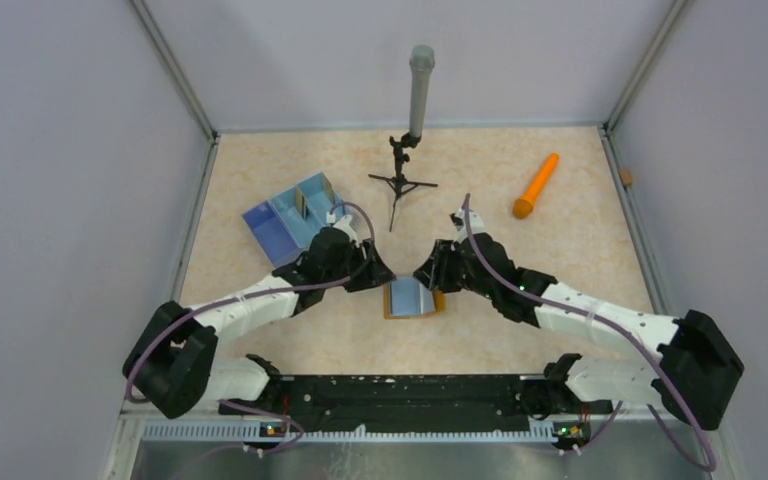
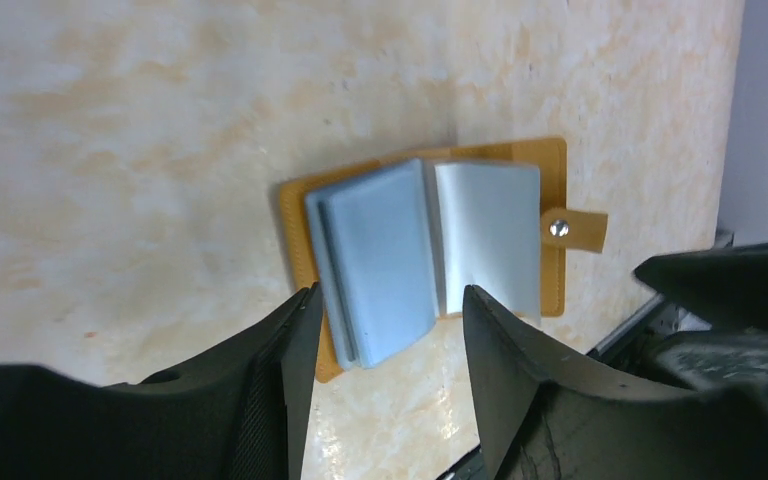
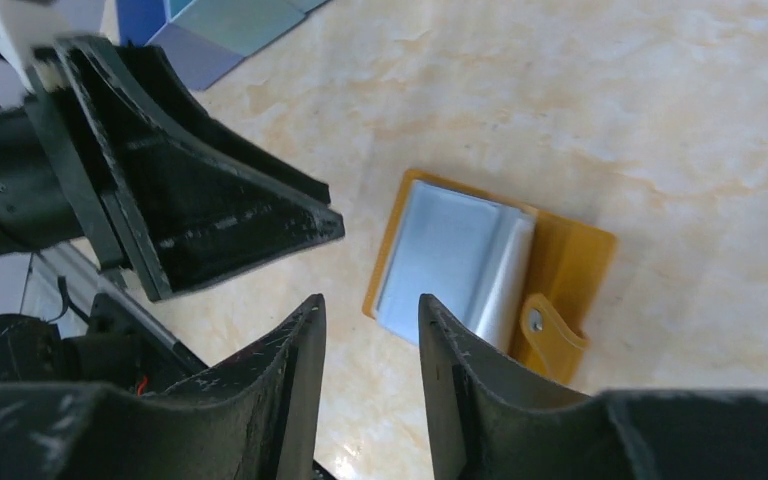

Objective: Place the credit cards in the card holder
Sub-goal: Turn over the card slot in the card holder, then pick up the credit card from the storage box, then insert the credit card into the card holder.

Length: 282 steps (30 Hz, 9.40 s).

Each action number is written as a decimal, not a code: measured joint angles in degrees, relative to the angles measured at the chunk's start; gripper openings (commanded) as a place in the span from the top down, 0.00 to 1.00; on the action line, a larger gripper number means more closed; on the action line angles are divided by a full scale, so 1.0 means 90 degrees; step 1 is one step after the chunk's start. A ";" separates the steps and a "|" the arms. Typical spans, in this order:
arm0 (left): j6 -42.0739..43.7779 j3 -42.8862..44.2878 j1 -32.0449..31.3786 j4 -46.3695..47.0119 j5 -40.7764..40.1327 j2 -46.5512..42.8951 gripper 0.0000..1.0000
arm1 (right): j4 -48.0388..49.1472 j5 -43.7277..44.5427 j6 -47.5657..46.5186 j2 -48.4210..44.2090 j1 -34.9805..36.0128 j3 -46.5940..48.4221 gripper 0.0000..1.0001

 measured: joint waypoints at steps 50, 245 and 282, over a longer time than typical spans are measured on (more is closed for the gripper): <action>0.1923 0.4362 0.3470 -0.3082 -0.2135 0.2186 0.45 | -0.0257 0.0041 -0.0539 0.1732 0.0041 0.0461 0.41; 0.0177 0.1200 -0.0556 -0.0962 -0.0675 0.1892 0.72 | 0.3973 -0.1251 0.2917 0.2346 -0.0709 -0.2120 0.70; -0.0265 0.0789 -0.0702 -0.0568 0.0005 0.1749 0.69 | 0.0937 0.0143 0.2016 0.1253 -0.0192 -0.1207 0.39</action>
